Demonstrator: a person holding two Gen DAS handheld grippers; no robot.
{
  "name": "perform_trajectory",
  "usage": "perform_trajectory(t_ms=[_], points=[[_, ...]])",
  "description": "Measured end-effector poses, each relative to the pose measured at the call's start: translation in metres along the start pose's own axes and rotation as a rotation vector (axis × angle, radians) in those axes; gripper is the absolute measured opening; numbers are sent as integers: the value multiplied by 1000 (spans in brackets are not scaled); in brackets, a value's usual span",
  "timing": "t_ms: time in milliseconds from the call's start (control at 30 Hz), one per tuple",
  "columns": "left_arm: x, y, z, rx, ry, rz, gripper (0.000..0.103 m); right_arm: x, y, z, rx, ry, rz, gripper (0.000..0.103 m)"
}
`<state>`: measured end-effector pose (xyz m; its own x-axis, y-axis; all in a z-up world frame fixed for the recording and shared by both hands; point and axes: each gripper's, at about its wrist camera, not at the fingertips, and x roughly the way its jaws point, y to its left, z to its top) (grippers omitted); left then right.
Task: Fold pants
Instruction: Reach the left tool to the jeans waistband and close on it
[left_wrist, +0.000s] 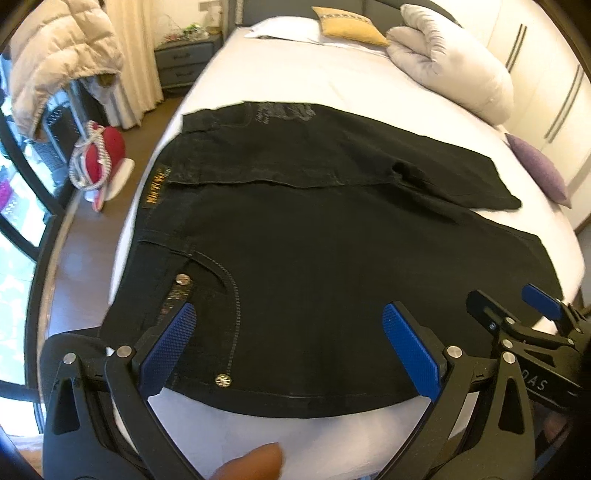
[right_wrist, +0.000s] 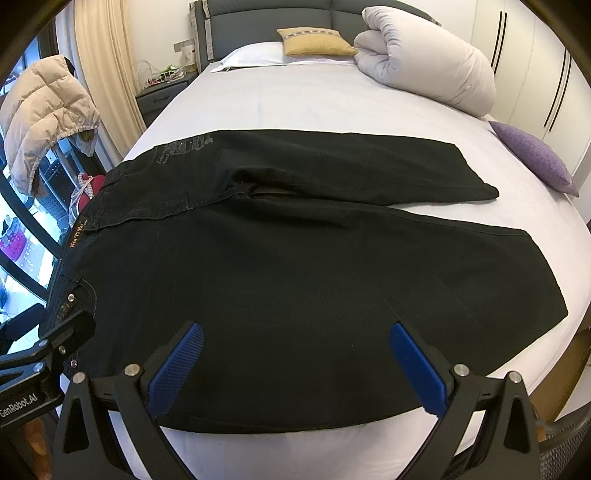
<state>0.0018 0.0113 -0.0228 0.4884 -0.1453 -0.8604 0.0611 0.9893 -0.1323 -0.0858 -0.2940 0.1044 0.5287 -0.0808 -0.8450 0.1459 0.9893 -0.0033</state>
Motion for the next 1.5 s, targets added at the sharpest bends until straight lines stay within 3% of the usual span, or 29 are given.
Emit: perform_trajectory(t_ms=[67, 133, 233, 300, 333, 367, 500, 567, 700, 767, 867, 933, 1033, 1067, 1167, 1300, 1500], points=[[4, 0, 2, 8, 10, -72, 103, 0, -2, 1, -2, -7, 4, 103], [7, 3, 4, 2, 25, -91, 103, 0, -5, 4, -4, -18, 2, 103], [2, 13, 7, -40, -84, -84, 103, -2, -11, 14, -10, -32, 7, 103], [11, 22, 13, -89, -5, -69, 103, -3, -18, 22, -8, -51, 10, 103], [22, 28, 17, -108, 94, -70, 103, -3, -20, 25, -6, -55, 15, 103], [30, 35, 22, -134, 138, -65, 103, -2, -22, 30, -4, -59, 24, 103], [45, 58, 49, -160, 128, -35, 103, 3, -31, 48, -11, -73, 83, 103], [48, 72, 78, -155, 84, -34, 103, 9, -33, 57, -26, -76, 96, 103], [54, 91, 151, -86, -43, 7, 103, 26, -33, 79, -85, -68, 115, 103], [68, 93, 196, 6, -87, 36, 103, 38, -32, 96, -110, -62, 135, 102], [97, 85, 256, 196, -73, 139, 103, 54, -27, 121, -151, -50, 153, 95], [122, 80, 283, 293, -56, 148, 103, 62, -26, 134, -168, -48, 170, 95], [154, 72, 311, 422, -6, 79, 98, 81, -24, 159, -180, -31, 188, 95], [167, 72, 322, 458, 30, 12, 96, 86, -24, 166, -183, -27, 196, 95], [195, 75, 335, 523, 97, -44, 90, 99, -21, 179, -226, -29, 192, 94], [222, 84, 334, 578, 204, -161, 70, 113, -15, 191, -300, -17, 227, 73], [252, 92, 340, 616, 347, -296, 64, 125, -7, 203, -341, -12, 316, 70]])
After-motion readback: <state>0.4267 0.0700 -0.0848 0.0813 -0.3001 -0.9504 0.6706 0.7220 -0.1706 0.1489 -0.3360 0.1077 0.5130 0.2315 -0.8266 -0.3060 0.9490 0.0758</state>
